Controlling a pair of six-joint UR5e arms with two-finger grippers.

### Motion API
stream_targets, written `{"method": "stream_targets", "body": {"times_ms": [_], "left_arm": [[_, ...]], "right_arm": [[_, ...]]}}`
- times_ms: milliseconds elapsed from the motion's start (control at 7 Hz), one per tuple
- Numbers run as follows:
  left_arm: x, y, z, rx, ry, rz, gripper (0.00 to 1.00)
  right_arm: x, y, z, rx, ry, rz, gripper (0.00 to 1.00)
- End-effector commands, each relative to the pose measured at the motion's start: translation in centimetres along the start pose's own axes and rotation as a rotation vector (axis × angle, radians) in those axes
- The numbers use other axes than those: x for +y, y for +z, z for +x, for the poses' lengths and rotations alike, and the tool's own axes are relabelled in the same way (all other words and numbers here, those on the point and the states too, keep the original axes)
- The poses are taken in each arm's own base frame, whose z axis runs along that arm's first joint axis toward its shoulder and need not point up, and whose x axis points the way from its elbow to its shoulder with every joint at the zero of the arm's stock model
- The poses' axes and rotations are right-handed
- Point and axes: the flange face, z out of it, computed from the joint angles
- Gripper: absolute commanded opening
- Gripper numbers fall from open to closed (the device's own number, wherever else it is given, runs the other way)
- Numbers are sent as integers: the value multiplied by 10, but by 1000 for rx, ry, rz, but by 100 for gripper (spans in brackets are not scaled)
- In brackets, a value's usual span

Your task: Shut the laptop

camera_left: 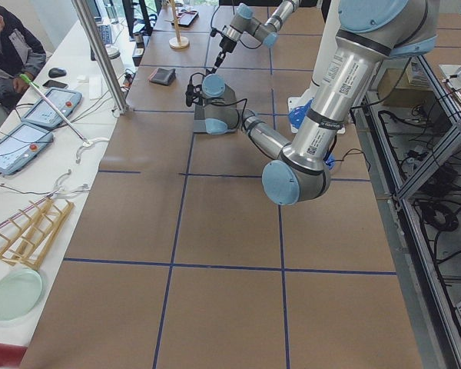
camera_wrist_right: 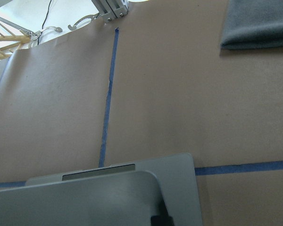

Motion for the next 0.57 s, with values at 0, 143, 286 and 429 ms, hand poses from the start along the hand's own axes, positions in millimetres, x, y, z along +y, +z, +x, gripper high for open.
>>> {"method": "stream_targets", "body": {"times_ms": [0,143,286,429], "left_arm": [[-18,28,-9,-43,-19,22,0],[-27,52,-19,-84,-35,32,0],[-36,76,-23,-120,5,31,0],[-29,88,-30,-141,10,34,0]], "right_arm": [[-8,42,0,52,0,-3,0],[-11,68,-6,77,2,-8,0],[-5,92,17,138,-2,-24,0],[-2,106,30,172,-12,-33,1]]}}
